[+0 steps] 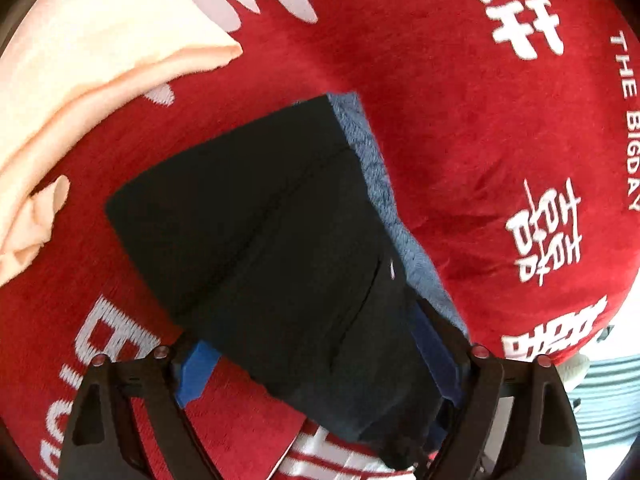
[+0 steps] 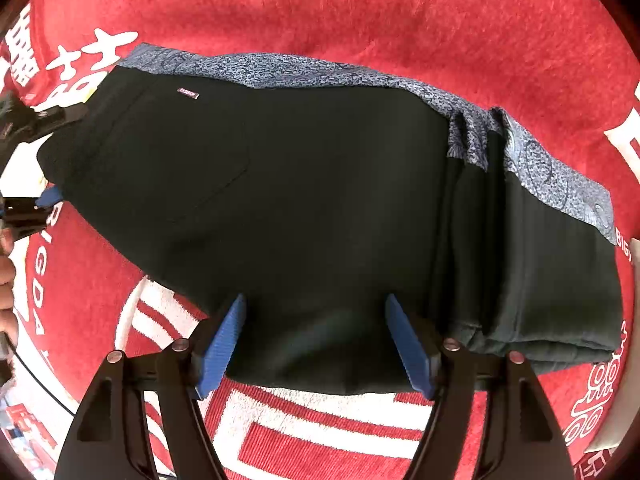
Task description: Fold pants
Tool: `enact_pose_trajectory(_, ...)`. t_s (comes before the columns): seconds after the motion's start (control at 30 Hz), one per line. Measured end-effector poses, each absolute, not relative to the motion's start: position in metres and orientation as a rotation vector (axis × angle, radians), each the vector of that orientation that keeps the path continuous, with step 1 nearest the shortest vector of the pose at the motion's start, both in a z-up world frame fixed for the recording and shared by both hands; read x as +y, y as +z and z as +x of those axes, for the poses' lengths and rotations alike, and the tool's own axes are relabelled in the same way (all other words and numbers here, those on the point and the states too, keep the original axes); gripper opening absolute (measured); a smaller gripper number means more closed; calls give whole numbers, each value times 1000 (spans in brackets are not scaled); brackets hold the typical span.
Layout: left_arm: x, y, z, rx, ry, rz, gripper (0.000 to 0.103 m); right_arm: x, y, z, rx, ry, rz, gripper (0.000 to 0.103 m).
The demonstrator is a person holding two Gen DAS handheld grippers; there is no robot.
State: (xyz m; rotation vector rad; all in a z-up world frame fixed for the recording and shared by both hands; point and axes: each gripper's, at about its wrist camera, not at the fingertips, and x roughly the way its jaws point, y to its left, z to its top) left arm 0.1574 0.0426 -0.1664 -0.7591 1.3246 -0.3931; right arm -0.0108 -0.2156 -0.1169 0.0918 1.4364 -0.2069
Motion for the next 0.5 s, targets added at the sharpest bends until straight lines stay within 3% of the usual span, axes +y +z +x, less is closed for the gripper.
enact_pose_trajectory(0.13, 31, -159, 158, 1334, -320, -694, 91, -215, -112, -6, 1456, -198, 90, 76)
enact_pose_trajectory(0.17, 29, -157, 157, 1332, -294, -664, 82, -216, -109, -4, 1459, -189, 97, 76)
enact_pose_trajectory(0.27, 24, -154, 158, 1347, -219, -530, 42, -220, -92, 3, 1435, -178, 102, 76)
enact_pose_trajectory(0.3, 22, -152, 158, 1347, -218, -483, 38, -223, -86, 6, 1426, -174, 105, 76)
enact_pose_trajectory(0.5, -15, -126, 142, 1227, -232, -126, 33, -238, -58, 49, 1420, -101, 193, 76)
